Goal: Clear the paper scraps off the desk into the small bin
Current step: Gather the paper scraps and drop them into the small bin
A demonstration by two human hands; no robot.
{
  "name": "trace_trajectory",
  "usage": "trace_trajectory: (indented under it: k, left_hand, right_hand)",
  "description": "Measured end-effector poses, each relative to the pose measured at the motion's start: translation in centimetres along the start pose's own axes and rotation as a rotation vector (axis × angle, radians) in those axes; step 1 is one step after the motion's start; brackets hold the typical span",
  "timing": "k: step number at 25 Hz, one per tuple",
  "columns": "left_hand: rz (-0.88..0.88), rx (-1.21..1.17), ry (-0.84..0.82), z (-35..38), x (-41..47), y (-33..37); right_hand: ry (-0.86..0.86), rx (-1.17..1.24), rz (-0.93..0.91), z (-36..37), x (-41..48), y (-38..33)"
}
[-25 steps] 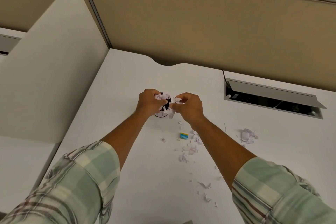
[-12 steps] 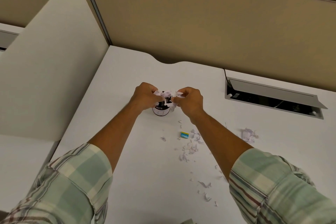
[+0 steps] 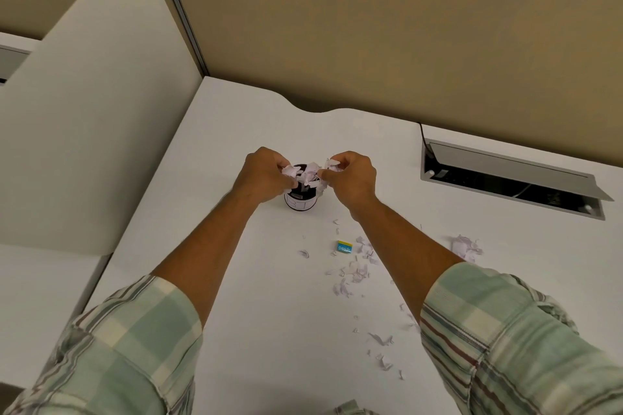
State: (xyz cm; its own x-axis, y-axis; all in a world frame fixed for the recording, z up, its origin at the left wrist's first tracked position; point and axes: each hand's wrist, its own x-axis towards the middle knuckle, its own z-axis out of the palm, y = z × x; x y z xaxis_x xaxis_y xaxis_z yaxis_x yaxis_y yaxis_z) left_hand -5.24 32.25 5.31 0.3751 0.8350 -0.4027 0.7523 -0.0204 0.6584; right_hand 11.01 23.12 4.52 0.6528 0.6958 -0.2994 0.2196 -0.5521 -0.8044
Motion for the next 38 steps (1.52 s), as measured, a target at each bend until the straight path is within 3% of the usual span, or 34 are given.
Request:
trace_trajectory:
  k: [3,9,15,25,33,38]
  left_hand:
    - [0.028,0.078,0.000,0.5,0.2,1.0]
    - [0.058,-0.010,0.042,1.1,0.9,0.2]
    - [0.024,-0.003,0.168,1.5,0.8,-1.4]
    - [0.056,0.039,0.150,2.6,0.0,-2.1]
    - [0.032,-0.068,0.204,2.6,-1.5,-2.9]
    - [0.086,-0.032,0.271,5.7,-5.6,-3.6]
  right_hand:
    - [0.038,-0.012,-0.002,0.1,0.2,-0.2]
    - [0.069,0.014,-0.018,-0.5,0.5,0.3]
    - [0.056,-0.050,-0.171,1.1,0.2,-0.4]
    - [-0.203,-0.407,-0.358,3.9,-0.3,0.8]
    - [-0.056,-0.289,-0.317,1.6,-0.5,1.6]
    - [0.025,-0.246,-0.275,-3.3,-3.4,6.2]
